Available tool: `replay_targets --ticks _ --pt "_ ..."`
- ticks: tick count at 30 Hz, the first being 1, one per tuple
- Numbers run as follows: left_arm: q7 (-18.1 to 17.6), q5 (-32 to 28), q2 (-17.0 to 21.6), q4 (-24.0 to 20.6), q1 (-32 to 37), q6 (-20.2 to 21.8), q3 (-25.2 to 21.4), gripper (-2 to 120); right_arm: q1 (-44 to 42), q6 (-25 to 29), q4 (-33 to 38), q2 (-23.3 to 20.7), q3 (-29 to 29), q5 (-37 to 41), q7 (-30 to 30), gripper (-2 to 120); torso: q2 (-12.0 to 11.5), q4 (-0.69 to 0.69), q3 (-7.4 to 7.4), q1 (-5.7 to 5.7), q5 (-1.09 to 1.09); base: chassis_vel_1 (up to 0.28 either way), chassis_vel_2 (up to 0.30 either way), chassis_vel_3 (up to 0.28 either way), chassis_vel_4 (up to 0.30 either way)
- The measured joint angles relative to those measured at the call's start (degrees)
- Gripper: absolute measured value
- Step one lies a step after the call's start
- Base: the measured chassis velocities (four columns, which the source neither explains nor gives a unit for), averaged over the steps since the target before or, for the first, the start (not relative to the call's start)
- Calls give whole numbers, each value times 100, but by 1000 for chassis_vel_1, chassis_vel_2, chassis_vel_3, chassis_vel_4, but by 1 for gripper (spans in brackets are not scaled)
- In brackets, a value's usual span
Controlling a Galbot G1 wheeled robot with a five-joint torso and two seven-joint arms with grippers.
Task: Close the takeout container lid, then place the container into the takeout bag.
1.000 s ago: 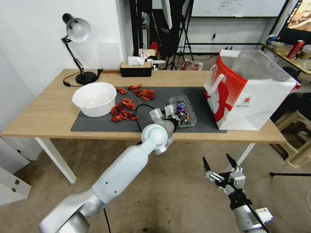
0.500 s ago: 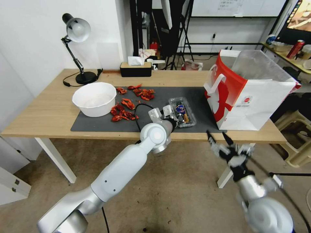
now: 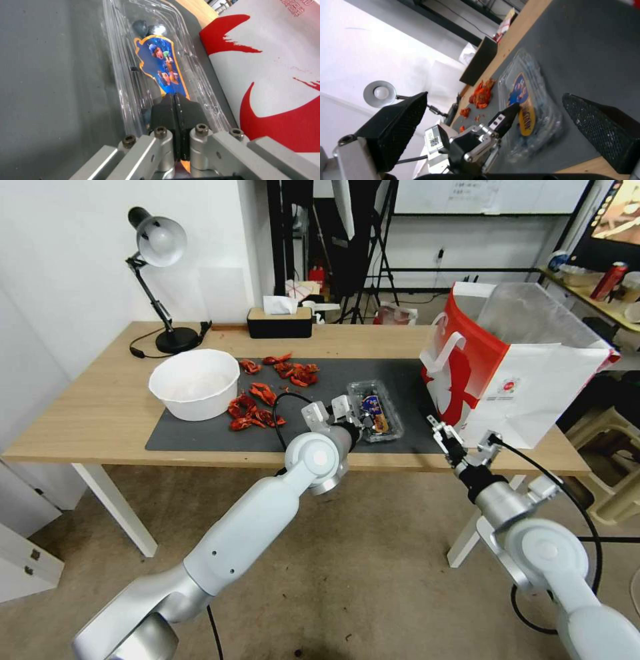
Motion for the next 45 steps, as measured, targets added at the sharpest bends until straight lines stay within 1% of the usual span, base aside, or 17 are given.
replay_targets --ticks 2,3,6,9,11,15,24,39,43,44,45 --pt "1 -2 -4 -4 17 -1 -11 0 168 -104 0 11 -37 147 280 100 0 0 0 0 0 0 0 0 0" --pt "1 -2 -4 -4 17 -1 -11 0 168 -104 0 11 -37 147 280 100 0 0 0 0 0 0 0 0 0" --pt "1 2 -7 -27 55 -3 -33 0 428 -221 0 -4 -95 259 691 100 0 0 0 0 0 0 0 0 0" --pt "1 3 -7 -31 58 -3 -35 0 500 -251 -3 -12 -106 280 794 100 0 0 0 0 -1 0 0 0 0" --pt "-5 2 4 -48 59 -10 -39 0 859 -439 -69 -40 -177 346 1288 100 0 0 0 0 0 0 0 0 0" --pt "-6 -14 13 -53 57 -13 -22 0 1071 -566 -152 -47 -221 373 1498 100 0 0 0 0 -1 0 0 0 0" --pt "-9 -36 45 -69 57 -17 -25 0 1502 -698 -435 -66 -448 311 1737 100 1 0 0 0 0 0 0 0 0" --pt "-17 -56 44 -69 59 -25 -48 0 2023 -1105 -831 -135 -834 65 1995 100 1 0 -1 0 0 0 0 0 0" --pt "-38 -67 54 -92 76 -25 -48 0 2389 -1547 -1018 -202 -1068 -10 2393 100 1 0 -1 -1 0 0 0 0 0" --pt "-38 -67 54 -92 76 -25 -48 0 2389 -1547 -1018 -202 -1068 -10 2393 100 1 0 -1 -1 0 0 0 0 0" --pt "-48 -74 56 -100 77 -25 -48 0 2471 -1675 -1061 -220 -1103 1 2472 100 1 1 -1 -1 0 0 0 0 0"
